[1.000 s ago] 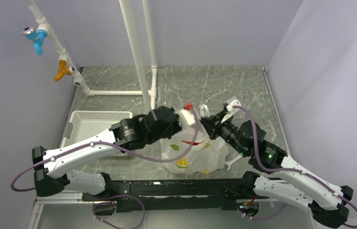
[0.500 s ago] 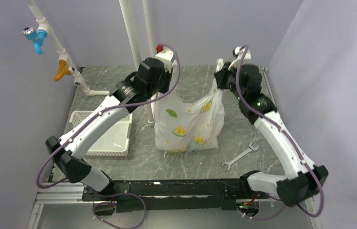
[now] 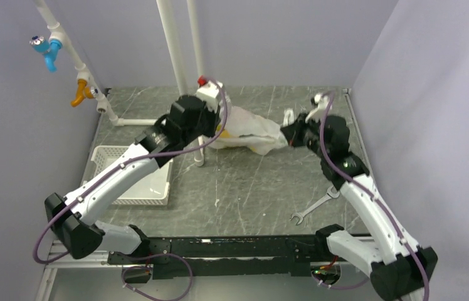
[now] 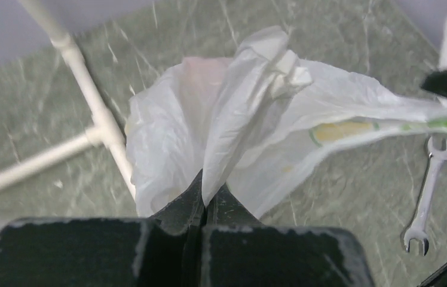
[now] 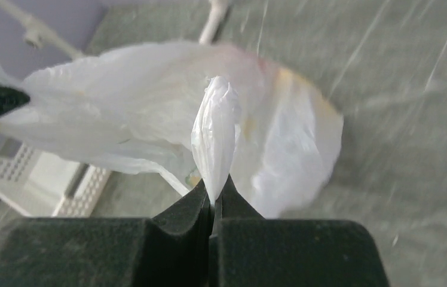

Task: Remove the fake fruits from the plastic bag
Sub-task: Adjust the plastic bag at the center of the board.

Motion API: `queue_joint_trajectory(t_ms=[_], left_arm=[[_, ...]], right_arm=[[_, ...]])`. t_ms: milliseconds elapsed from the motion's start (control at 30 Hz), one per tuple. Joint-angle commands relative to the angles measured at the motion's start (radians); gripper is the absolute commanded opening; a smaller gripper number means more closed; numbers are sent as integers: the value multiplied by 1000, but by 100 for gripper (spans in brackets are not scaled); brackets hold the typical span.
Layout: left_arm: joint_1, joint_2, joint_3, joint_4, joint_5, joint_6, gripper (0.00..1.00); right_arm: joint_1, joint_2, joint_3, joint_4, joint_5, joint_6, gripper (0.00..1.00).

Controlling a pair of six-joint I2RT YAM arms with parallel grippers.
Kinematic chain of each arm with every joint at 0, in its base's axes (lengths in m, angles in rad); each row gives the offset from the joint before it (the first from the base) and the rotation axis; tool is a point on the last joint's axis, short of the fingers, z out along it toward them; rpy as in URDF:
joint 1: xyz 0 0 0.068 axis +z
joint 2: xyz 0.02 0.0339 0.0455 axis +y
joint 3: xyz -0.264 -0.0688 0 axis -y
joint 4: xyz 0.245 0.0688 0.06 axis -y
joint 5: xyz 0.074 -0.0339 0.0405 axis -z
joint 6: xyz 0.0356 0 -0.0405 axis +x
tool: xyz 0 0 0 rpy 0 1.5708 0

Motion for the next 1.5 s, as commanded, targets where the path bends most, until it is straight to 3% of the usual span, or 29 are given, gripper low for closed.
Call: queue_joint_trajectory(t_ms=[0, 267, 400, 533, 700, 800, 1000, 1167, 1333, 1467], left_arm=[[2, -129, -239, 87, 21, -137, 0], [2, -408, -553, 116, 99, -346, 3], [1, -512, -598, 119, 134, -326, 32], [1, -543, -594, 74, 204, -294, 52], [1, -514, -524, -7, 259, -245, 83], [2, -448, -419, -93, 236, -184, 90], [2, -330, -268, -210, 180, -86, 86], [-1, -290, -217, -257, 128, -52, 68], [-9, -405, -362, -108, 166, -101, 31], [-10, -560, -551, 39, 185, -164, 27]], right_arm=[[7, -201, -221, 28, -95, 109, 0], [15, -346, -375, -2, -343, 144, 0], [37, -383, -429, 29, -403, 177, 0], [85, -405, -478, 64, -437, 197, 0], [206, -403, -505, 33, -353, 162, 11], [254, -372, -495, -1, -311, 151, 21], [259, -297, -363, -187, -124, 77, 58], [260, -278, -278, -264, -92, 23, 79], [259, -296, -174, -295, -79, -12, 93], [260, -236, -50, -340, 5, -96, 95]])
